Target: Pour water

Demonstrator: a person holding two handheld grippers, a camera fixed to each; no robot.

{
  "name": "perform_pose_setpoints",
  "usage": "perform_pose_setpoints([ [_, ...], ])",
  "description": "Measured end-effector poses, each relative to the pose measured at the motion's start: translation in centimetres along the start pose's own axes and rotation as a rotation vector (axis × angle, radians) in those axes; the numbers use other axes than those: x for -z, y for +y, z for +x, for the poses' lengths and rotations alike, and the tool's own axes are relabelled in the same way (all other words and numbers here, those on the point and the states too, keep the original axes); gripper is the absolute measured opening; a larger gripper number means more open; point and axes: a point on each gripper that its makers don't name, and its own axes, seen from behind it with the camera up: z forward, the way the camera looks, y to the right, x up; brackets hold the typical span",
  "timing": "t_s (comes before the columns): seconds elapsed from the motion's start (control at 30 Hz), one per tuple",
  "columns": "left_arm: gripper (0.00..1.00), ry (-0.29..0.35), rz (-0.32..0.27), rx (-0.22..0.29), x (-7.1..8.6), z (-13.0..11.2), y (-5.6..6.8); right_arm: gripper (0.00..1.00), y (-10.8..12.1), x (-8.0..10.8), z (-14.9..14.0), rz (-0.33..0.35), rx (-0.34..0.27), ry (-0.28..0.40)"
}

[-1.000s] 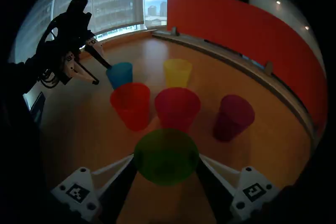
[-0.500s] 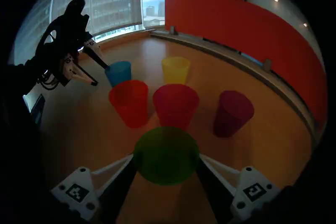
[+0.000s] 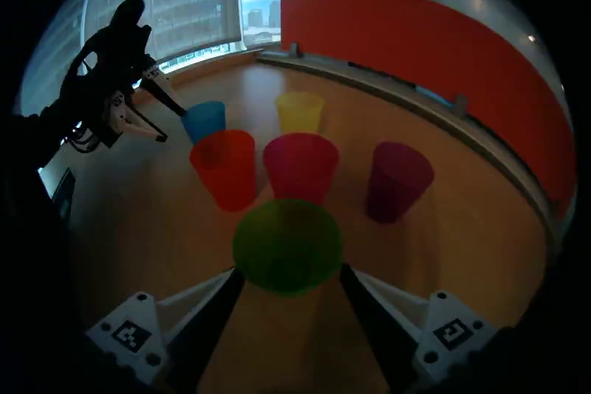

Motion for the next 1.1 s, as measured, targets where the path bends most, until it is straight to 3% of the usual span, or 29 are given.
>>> perform_pose_setpoints([
  [0.6, 0.84, 0.040, 0.050, 0.059, 2.5, -1.9, 1.5, 1.00, -0.5, 5.1, -2.4, -0.070, -0.046, 0.039],
  [0.8, 0.84, 0.059, 0.084, 0.078, 3.1, -1.9, 1.3, 1.00, -0.3, 6.3, -2.3, -0.105, -0.059, 0.065],
  [1.1, 0.84, 0.160, 0.165, 0.134, 4.3, -0.3, 0.6, 1.00, 1.4, 8.4, -0.8, -0.205, -0.125, 0.160],
])
